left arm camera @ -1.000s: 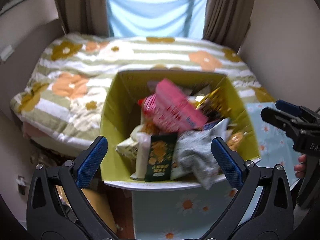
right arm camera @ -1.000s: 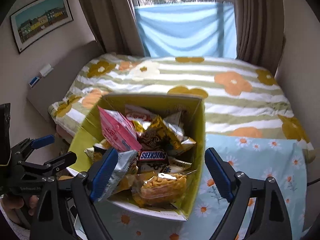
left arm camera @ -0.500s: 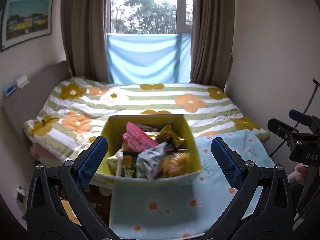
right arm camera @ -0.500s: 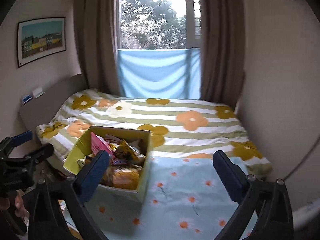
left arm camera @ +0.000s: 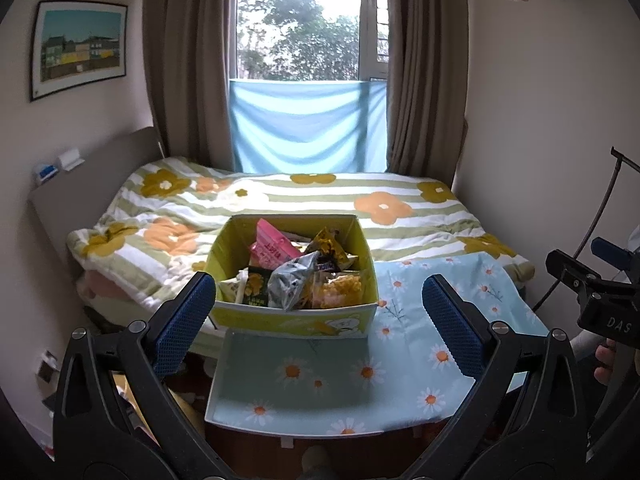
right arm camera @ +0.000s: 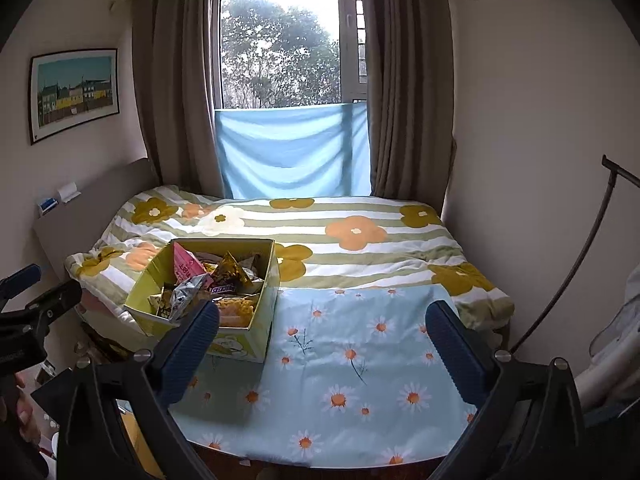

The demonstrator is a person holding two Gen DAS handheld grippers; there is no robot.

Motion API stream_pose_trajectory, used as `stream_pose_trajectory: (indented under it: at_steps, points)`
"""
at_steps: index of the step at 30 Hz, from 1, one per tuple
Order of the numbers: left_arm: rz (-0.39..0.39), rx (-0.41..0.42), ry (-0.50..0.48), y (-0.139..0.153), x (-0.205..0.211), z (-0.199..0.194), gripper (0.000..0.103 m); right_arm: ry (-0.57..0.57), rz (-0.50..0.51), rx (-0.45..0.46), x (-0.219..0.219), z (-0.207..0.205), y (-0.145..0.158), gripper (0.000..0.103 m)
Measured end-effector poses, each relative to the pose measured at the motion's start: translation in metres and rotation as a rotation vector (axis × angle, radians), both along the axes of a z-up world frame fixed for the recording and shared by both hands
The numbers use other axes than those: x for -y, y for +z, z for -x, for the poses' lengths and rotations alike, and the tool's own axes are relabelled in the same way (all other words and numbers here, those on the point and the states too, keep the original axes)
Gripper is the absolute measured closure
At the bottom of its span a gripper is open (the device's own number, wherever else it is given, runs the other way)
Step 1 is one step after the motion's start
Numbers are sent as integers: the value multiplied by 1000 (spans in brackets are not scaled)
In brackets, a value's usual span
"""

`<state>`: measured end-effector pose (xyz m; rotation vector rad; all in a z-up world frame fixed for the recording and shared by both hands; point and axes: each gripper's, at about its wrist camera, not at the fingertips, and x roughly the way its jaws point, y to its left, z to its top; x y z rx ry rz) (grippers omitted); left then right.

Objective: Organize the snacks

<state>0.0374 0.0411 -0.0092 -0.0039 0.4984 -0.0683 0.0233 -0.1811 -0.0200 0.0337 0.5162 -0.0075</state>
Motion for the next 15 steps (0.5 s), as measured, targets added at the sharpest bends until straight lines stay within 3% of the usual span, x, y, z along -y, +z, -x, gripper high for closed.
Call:
stream_pose_trajectory:
  at_steps: [15]
  points:
    - [2, 17, -7, 5, 5, 8, 0, -13, -1, 24, 0, 10, 4, 0]
